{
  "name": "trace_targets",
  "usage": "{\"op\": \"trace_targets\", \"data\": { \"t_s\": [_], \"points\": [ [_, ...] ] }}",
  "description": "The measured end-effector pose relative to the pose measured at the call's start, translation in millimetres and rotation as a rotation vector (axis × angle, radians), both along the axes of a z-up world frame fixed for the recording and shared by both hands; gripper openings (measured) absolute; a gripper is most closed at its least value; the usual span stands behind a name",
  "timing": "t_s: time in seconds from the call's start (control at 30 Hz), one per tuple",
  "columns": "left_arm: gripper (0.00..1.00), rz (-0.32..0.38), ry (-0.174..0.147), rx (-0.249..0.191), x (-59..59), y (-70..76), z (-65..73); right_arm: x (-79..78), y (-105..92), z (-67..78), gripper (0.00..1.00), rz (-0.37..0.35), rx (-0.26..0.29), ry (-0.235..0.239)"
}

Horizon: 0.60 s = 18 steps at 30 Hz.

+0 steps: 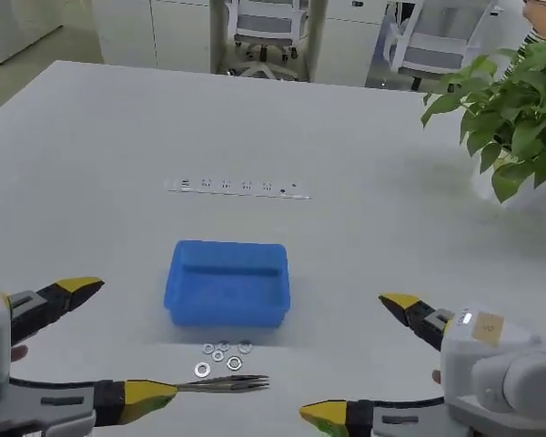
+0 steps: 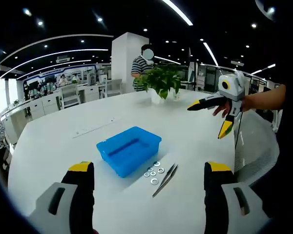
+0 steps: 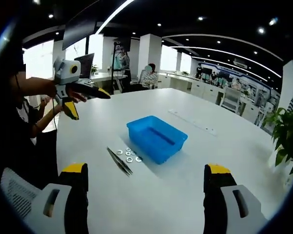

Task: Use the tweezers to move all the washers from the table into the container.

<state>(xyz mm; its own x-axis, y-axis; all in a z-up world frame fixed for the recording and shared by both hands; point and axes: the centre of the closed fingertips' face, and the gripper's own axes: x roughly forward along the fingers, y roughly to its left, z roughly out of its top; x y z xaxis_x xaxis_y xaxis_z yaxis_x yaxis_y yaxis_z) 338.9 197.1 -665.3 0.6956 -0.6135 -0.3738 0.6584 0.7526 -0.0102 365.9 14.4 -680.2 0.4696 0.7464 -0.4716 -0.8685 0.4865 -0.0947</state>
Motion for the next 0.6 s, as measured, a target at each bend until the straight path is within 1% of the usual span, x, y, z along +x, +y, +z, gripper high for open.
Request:
{"op": "trace_targets", "data": {
  "t_s": [0.6],
  "points": [
    [0.99, -0.002, 0.002, -0.003, 0.2, -1.4, -1.1, -0.1, -0.1, -0.7, 1.0, -0.004, 0.003, 0.002]
  ]
}}
